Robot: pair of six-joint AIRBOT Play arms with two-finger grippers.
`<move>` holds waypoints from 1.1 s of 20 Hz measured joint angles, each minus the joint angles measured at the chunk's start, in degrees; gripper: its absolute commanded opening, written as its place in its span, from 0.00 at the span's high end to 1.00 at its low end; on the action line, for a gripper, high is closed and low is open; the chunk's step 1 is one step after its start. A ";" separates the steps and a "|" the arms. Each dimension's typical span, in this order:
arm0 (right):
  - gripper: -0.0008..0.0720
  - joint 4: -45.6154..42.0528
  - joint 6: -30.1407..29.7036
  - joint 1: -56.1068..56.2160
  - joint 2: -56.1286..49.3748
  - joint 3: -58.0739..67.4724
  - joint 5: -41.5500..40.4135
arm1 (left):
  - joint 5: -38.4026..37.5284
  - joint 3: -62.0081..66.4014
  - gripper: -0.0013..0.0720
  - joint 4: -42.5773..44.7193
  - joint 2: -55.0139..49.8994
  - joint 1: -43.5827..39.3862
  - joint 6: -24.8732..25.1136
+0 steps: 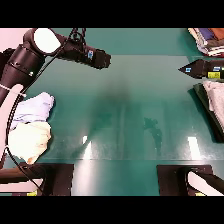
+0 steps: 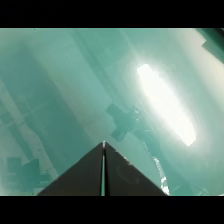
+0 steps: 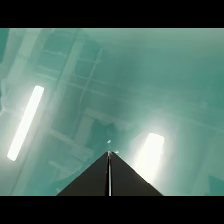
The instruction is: Fold the shirts.
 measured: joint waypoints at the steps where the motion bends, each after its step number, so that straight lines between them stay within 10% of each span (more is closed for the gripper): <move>1: 0.97 0.00 0.00 0.07 0.00 0.00 0.04 | 0.00 0.00 0.94 0.00 0.00 0.00 0.00; 16: 0.97 0.07 0.02 0.13 0.00 0.00 2.16 | 0.07 0.00 0.94 -0.22 0.22 0.24 -0.02; 22: 0.97 0.07 0.04 0.13 0.00 0.00 3.56 | -15.39 -2.05 0.94 12.70 8.52 7.63 0.94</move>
